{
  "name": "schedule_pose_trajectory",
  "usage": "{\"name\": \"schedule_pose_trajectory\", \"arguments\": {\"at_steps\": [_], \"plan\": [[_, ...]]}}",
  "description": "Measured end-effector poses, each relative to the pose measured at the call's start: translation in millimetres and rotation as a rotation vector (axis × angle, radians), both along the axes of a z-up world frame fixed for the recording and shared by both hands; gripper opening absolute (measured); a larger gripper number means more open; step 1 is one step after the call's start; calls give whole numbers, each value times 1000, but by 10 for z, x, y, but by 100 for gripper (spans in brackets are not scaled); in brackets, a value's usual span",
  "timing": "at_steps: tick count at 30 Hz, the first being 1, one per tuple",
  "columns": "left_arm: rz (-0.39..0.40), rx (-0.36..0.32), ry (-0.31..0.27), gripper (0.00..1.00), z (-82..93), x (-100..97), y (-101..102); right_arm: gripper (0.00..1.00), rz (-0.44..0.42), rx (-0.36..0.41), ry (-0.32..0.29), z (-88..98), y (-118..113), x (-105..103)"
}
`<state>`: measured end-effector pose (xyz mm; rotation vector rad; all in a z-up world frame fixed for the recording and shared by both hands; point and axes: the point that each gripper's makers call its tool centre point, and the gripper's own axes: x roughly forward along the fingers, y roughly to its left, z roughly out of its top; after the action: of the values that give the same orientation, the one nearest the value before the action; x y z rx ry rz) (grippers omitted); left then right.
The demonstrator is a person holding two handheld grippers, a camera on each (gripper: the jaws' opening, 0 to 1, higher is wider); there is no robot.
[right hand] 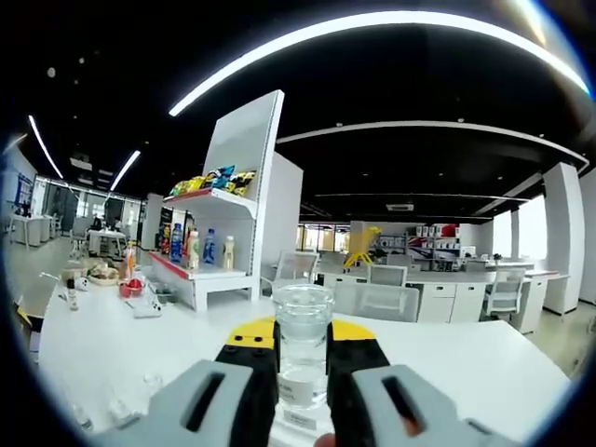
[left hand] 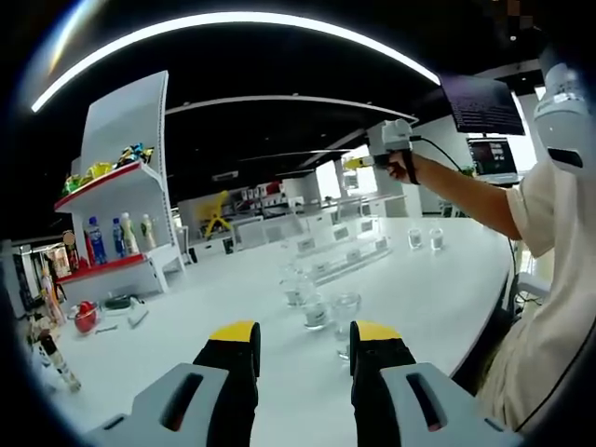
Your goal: Identify the label on the chemical reagent bottle, grasp the chemical reagent bottle, and place it in the designated position on the reagent rack
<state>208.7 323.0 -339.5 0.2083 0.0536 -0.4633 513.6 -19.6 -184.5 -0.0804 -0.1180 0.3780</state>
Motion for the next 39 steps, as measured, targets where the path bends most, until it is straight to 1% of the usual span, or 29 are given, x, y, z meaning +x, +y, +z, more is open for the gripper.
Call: {"name": "schedule_pose_trajectory", "arguments": {"at_steps": [7,12,20,23,28,39], "plan": [[7,9,3,39,-17,15,16,18,-9,-13,6,-33,22,123],[6,11,-6,39,10,15,16,18,-4,-8,13,-81,59,190],[8,19,1,39,-14,30,14,18,1,-5,33,-183,130,321],[14,23,6,39,-44,60,32,18,3,-25,32,-222,176,352],[16,24,12,39,-73,86,37,18,10,-32,39,-275,227,428],[22,25,12,39,-66,109,57,18,36,-2,29,-310,237,555]]}}
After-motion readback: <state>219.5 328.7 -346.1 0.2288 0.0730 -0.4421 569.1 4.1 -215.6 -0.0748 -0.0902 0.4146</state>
